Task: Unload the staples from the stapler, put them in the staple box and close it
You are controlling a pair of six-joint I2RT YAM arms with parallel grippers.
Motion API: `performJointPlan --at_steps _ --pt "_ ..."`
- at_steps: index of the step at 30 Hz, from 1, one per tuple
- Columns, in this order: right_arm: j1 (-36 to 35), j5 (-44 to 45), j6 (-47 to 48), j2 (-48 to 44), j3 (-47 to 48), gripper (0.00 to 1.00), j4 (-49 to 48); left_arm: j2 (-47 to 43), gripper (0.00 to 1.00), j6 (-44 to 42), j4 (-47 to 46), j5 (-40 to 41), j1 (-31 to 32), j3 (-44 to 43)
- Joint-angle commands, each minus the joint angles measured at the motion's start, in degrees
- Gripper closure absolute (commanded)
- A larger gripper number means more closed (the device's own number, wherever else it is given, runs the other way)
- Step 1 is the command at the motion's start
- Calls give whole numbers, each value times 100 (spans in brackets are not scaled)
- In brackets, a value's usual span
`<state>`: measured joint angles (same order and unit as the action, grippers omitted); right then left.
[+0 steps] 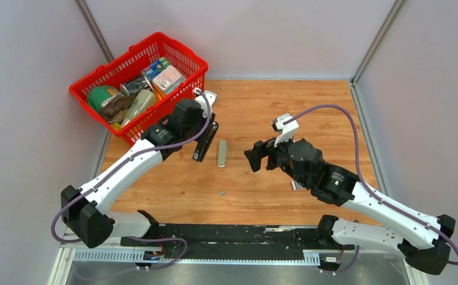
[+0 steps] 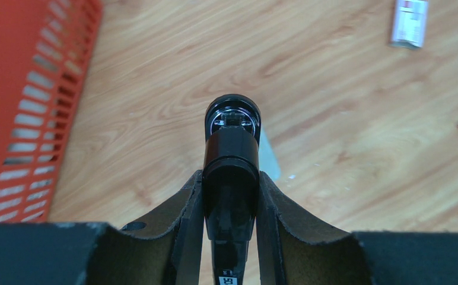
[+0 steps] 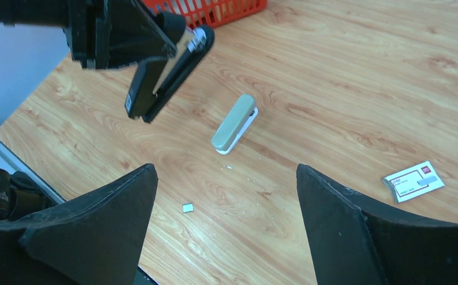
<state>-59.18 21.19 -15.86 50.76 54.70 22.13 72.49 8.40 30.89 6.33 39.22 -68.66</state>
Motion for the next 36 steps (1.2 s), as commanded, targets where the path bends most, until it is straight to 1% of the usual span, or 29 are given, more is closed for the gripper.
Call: performJointPlan --at_steps 1,6,12,18,28,36 --pt "-15 237 -313 74 -99 10 -95 142 100 12 -233 150 -573 -253" --pt "-24 105 -322 188 -152 10 -165 467 100 328 -496 -254 -1100 107" --pt "-15 -19 -357 276 -152 10 -156 1012 100 539 -611 -483 -1391 283" --pt "-15 -10 -357 276 -223 10 -130 1557 100 583 -707 -545 -1417 327" --pt "-15 26 -242 390 -214 10 -121 2278 100 618 -927 -168 -1417 468" --pt "-15 -98 -321 575 -328 10 -253 3516 100 908 -1085 131 -1391 494"
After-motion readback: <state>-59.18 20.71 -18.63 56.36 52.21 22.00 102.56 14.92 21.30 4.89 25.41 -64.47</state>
